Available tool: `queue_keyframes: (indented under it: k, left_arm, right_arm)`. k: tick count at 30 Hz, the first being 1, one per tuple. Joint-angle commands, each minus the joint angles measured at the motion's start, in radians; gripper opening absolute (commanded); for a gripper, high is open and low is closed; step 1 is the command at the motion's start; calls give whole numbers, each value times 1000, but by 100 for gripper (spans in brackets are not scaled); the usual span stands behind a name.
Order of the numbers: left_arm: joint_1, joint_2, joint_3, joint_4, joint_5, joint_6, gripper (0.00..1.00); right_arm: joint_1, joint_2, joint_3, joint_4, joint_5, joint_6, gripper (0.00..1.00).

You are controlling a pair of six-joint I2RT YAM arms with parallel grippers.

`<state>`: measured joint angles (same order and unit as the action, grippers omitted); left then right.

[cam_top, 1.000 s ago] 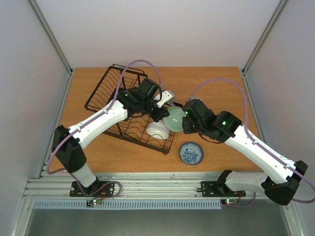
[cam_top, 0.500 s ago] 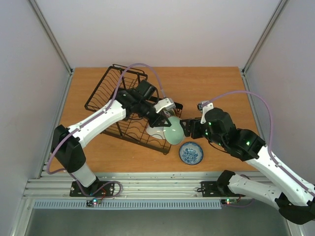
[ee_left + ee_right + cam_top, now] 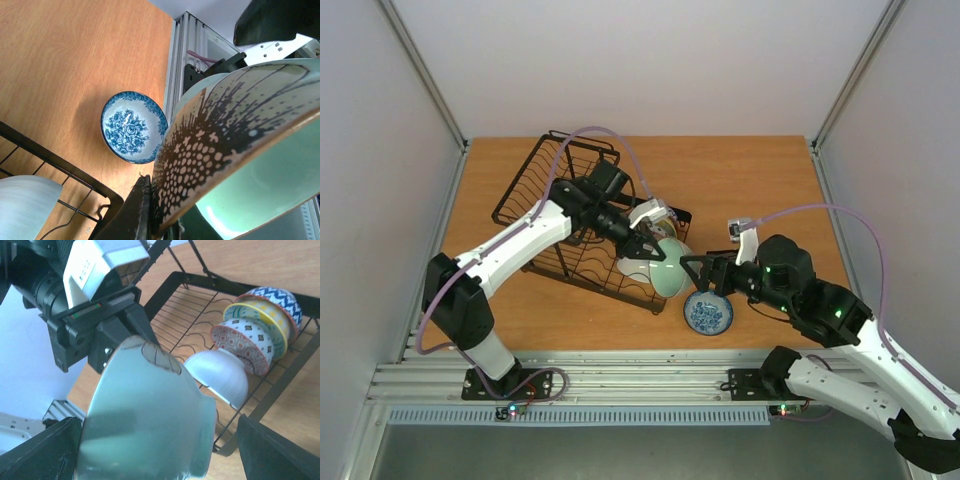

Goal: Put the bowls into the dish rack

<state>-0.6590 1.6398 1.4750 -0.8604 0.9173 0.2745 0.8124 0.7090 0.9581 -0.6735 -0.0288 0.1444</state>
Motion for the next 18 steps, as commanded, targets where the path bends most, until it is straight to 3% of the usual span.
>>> queue_keyframes:
  k: [1,14,16,18]
  left_arm:
    - [15,-34,22,29,103,6,0]
    - [25,-43,25,31,126,-1,1]
    - [25,-43,24,30,134,-1,0]
    - [26,-43,22,31,139,0,1]
  right_arm:
    - [-6,-15,-30,-17,-86,31,86]
    - [-4,43,-78,67,-196,40,83]
    - [-4,51,-73,69,-197,36,75]
    - [-4,56,-71,69,-195,34,59]
